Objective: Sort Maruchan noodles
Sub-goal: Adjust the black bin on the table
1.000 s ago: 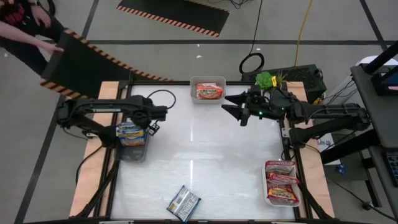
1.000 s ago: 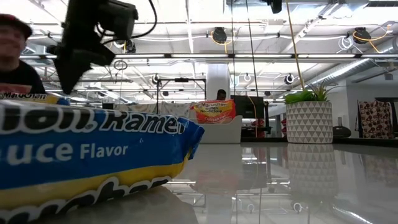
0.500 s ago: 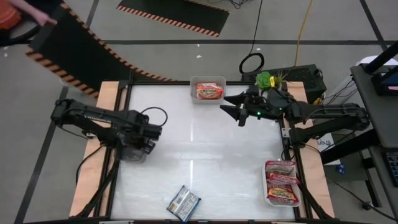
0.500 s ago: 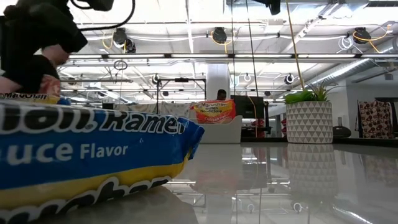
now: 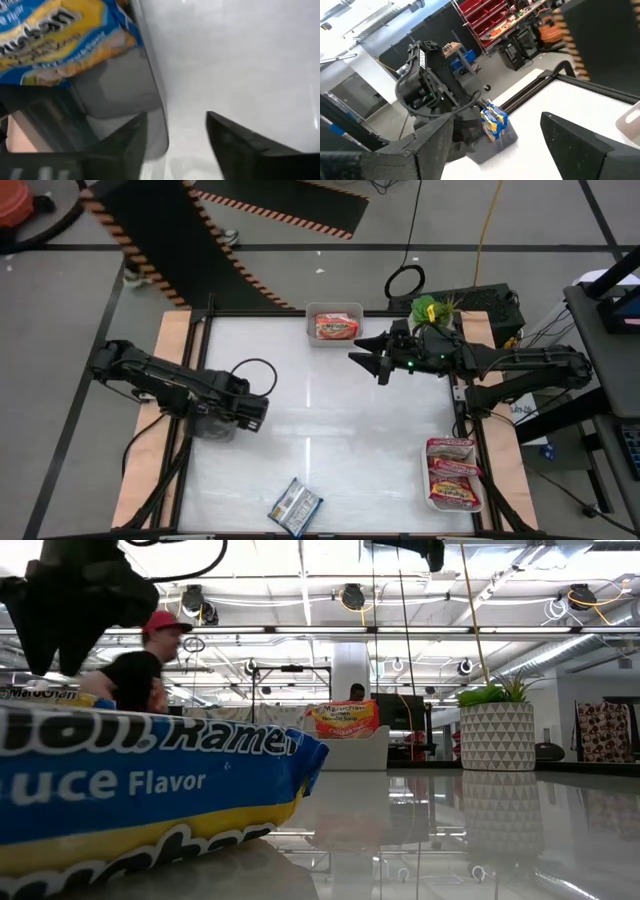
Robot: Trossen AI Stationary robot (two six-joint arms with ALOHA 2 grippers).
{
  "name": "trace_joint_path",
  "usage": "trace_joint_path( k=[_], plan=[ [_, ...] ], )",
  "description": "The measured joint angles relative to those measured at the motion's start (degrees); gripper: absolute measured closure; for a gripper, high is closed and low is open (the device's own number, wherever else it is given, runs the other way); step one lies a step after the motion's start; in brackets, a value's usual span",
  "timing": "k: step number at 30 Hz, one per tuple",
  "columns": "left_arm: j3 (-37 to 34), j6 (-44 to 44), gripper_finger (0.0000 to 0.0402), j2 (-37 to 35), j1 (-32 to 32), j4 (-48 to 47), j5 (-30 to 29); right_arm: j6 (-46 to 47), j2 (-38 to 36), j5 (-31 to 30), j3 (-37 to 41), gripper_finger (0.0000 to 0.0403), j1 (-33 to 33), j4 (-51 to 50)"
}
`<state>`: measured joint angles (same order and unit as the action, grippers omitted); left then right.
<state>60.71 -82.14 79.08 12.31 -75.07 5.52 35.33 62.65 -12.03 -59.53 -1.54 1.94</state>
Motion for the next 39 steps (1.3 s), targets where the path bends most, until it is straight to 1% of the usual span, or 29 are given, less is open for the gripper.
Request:
trace_joint_path(
  k=[3,6,8,10,12,17,21,27,34,37,39],
  plan=[
    [0.0,-2.2,0.0147,1.6,0.0,0.4,-3.7,0.0,0.0,1.7,0.0,0.0112,0.0,0.2],
    [-0.4,-2.5,0.0125,3.5,-0.5,2.7,-5.6,1.0,0.0,3.4,0.0,0.0112,0.0,0.3],
    [-1.9,-2.4,0.0123,4.8,-0.9,5.4,-5.4,1.9,0.0,4.8,0.0,0.0112,0.0,0.4],
    [-3.7,-2.3,0.0122,5.8,-1.1,9.0,-4.0,3.0,0.0,6.1,0.0,0.0112,0.0,0.4],
    [-5.2,-2.5,0.0122,6.8,-1.1,10.7,-2.3,4.1,0.0,7.5,0.0,0.0112,0.2,0.4],
    [-6.7,-6.7,0.0122,7.2,-0.9,10.9,-1.7,7.1,-0.2,12.9,0.0,0.0112,0.2,0.4],
    [-6.1,-6.6,0.0122,7.2,-0.9,10.7,-2.6,7.5,-0.2,15.1,0.0,0.0112,0.5,0.4],
    [-4.6,-8.0,0.0122,7.2,-0.9,10.2,-2.7,7.3,-0.2,15.2,0.0,0.0112,0.6,0.2],
    [-4.6,-7.9,0.0122,7.1,-1.4,6.4,-3.6,6.0,-0.2,15.2,0.0,0.0112,0.5,-0.1],
    [-4.6,-7.5,0.0122,6.7,-1.4,3.4,-4.1,5.8,-0.2,15.2,0.0,0.0112,0.5,-0.1],
    [-4.7,-7.6,0.0122,6.7,-1.4,2.4,-5.2,5.4,-0.2,15.2,0.0,0.0112,0.5,-0.1]
  ],
)
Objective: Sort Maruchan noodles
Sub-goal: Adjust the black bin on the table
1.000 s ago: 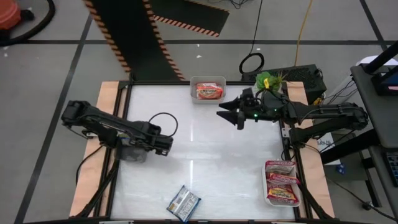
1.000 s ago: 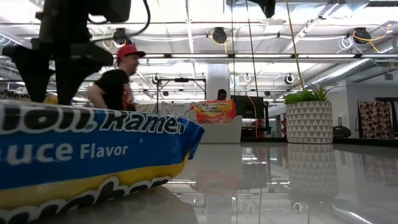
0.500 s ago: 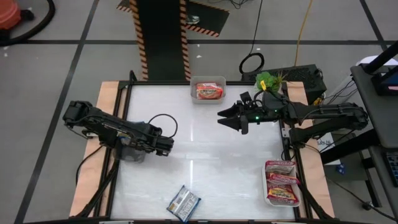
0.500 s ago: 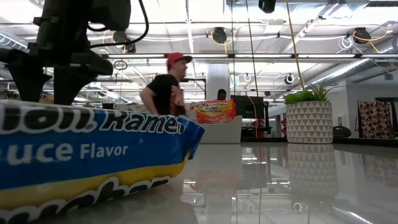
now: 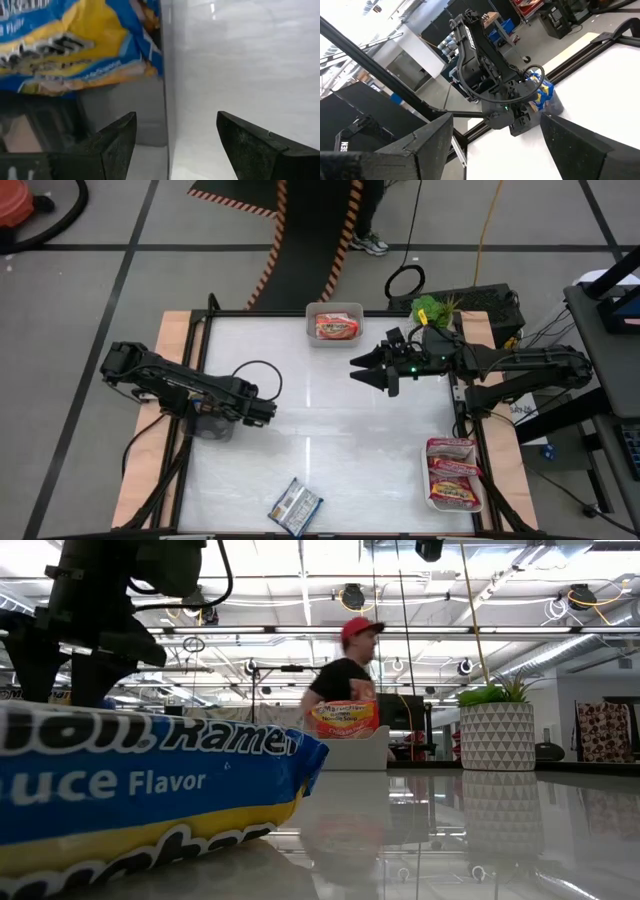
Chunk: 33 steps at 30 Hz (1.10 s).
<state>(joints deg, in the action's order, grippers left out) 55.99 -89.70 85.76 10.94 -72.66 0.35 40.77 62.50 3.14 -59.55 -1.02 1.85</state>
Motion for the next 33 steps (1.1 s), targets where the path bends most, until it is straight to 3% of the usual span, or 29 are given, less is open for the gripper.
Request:
trace_joint_path(
  k=[14,25,33],
  plan=[
    [-5.7,3.7,0.0122,0.0,-2.9,10.8,3.7,-2.5,0.0,0.0,0.0,0.0112,0.0,-1.0],
    [-5.3,5.8,0.0122,0.0,-3.9,22.0,2.1,-3.5,0.0,0.0,0.0,0.0112,0.0,-1.1],
    [-5.3,6.0,0.0122,0.0,-3.9,30.6,-3.7,-4.0,0.0,0.0,0.0,0.0112,0.0,-1.6]
  ],
)
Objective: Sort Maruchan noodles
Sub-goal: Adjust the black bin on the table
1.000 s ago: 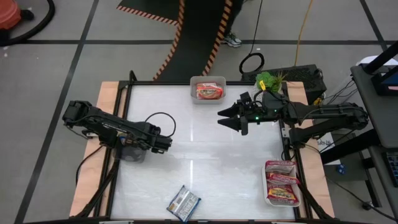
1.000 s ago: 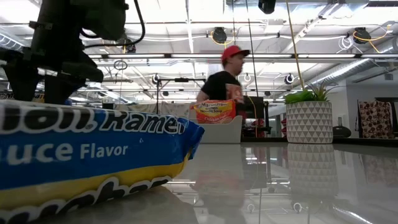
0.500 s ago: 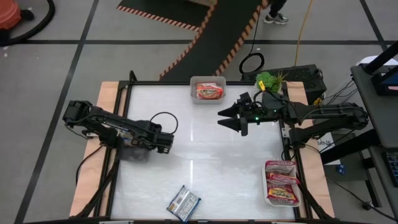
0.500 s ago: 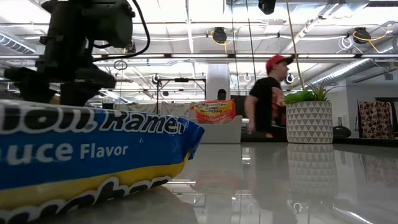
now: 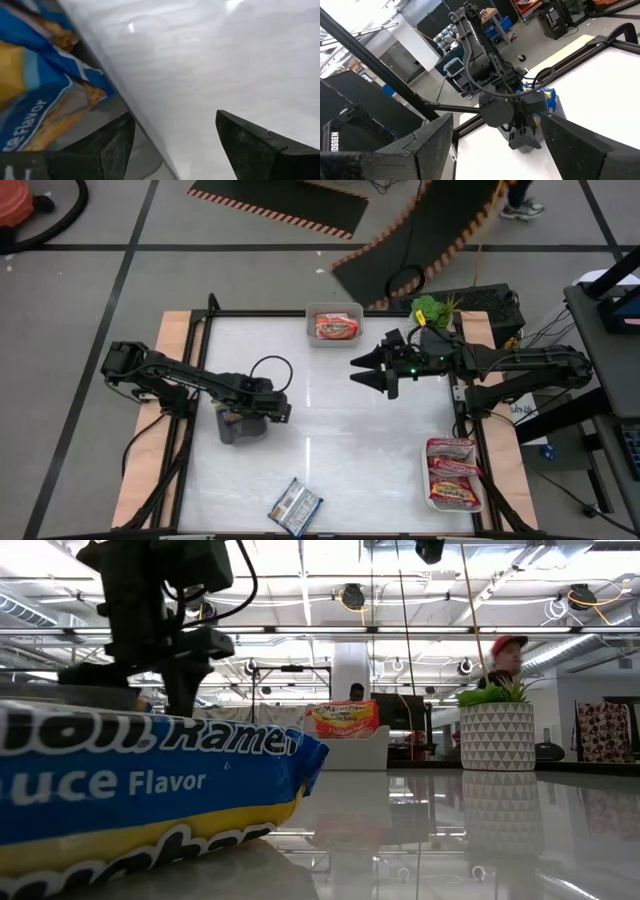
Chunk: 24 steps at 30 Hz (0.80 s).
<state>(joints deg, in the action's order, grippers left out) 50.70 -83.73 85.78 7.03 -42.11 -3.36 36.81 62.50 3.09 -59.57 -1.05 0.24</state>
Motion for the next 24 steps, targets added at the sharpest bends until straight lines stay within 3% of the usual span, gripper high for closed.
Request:
trace_joint_path(
  k=[11,19,24],
  plan=[
    [0.0,9.0,0.0122,0.0,0.0,11.9,-2.8,-0.2,0.0,0.0,0.0,0.0112,0.0,-3.0],
    [0.0,7.6,0.0122,0.0,0.4,12.4,6.2,-0.2,0.0,0.0,0.0,0.0112,0.0,-3.0],
    [0.0,3.5,0.0151,0.0,1.7,11.7,7.5,-0.2,0.0,0.0,0.0,0.0112,0.0,-3.8]
  ],
)
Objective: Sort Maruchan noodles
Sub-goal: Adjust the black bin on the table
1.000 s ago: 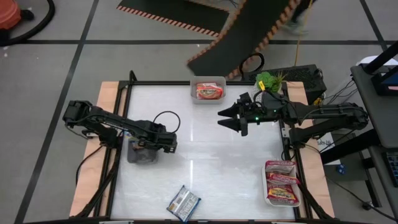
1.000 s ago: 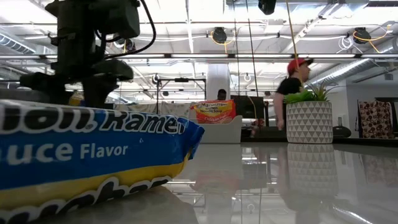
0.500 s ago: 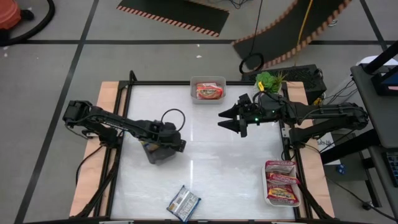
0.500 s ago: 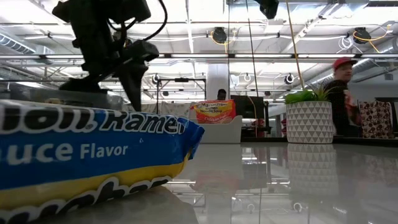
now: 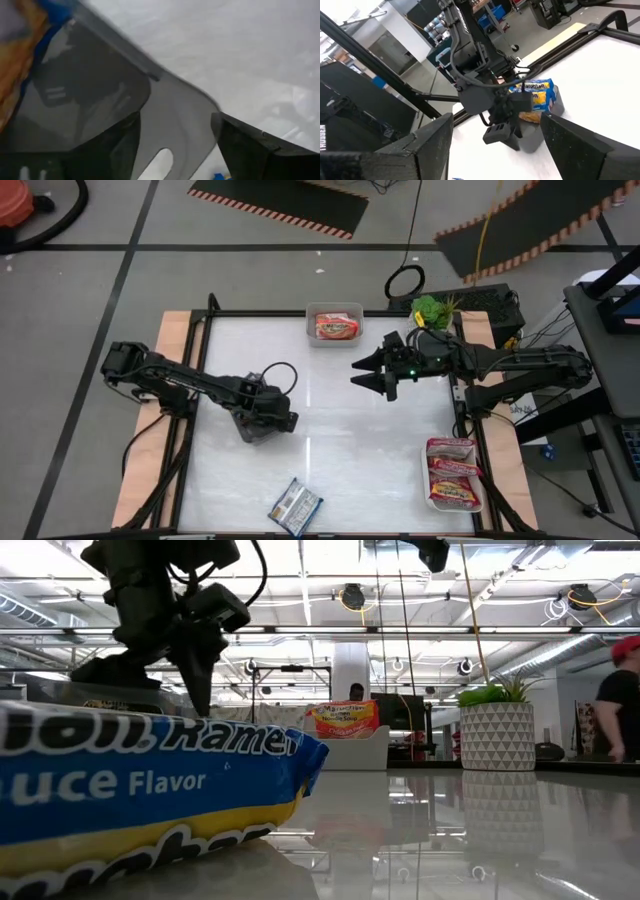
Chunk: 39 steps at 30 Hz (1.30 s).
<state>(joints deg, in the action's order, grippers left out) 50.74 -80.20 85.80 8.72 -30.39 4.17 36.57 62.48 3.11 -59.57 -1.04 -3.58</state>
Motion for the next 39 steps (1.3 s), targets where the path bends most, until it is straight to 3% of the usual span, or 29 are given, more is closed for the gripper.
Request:
trace_joint_path(
  k=[7,14,26,39],
  plan=[
    [0.0,-14.7,0.0212,0.0,2.5,-1.2,-2.1,-0.2,0.0,0.0,0.0,0.0112,0.0,-2.1],
    [0.0,-15.4,0.0247,0.0,5.8,-1.2,-1.4,-1.2,0.0,0.0,0.0,0.0112,0.0,-2.1],
    [0.3,1.7,0.0354,-0.2,7.9,-4.2,-1.8,-2.6,0.0,-0.1,2.0,0.0112,-0.4,-1.1],
    [0.2,29.0,0.0367,-0.1,7.0,-4.2,-0.8,-1.4,0.0,-0.1,3.1,0.0112,-0.4,1.7]
  ],
)
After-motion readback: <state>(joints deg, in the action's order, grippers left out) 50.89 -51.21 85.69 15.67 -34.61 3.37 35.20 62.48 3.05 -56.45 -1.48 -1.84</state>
